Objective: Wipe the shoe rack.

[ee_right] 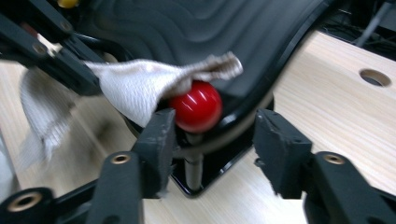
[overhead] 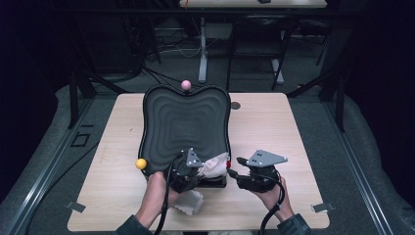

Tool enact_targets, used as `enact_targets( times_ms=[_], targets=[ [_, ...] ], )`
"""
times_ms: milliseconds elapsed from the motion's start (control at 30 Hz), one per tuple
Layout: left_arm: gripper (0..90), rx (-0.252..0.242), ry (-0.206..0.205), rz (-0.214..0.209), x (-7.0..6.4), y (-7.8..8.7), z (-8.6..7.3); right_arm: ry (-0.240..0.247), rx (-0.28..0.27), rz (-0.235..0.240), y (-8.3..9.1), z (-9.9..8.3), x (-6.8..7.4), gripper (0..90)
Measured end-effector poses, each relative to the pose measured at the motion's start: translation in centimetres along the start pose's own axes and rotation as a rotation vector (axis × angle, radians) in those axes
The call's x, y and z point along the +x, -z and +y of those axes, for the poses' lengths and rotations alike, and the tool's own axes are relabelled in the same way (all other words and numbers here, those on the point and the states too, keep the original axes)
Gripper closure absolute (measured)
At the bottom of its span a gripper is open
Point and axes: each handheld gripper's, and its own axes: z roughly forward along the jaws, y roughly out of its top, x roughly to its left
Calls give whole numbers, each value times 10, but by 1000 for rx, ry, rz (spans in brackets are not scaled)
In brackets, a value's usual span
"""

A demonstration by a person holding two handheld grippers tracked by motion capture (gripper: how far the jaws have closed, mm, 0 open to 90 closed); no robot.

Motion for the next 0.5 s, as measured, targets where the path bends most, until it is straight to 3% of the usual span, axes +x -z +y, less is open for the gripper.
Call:
enact_targets(
  times_ms=[67, 100, 200, 267, 500],
  targets=[
    [838, -5, 5, 23, 1, 0, -1, 13, -9, 29, -5, 4, 3, 529],
    [838, -10, 5, 33, 2, 0, -1, 21, 4, 11, -7, 6, 5, 538],
    [838, -25, 31, 26, 8, -1, -1, 25, -12, 50, -15, 10, 7, 568],
    [838, -40, 49, 27, 11, -2, -1, 24, 7, 18, -18, 13, 7, 589],
    [840, -53, 53, 73, 15, -5, -1, -11, -7, 2, -24, 14, 5, 602]
  ],
)
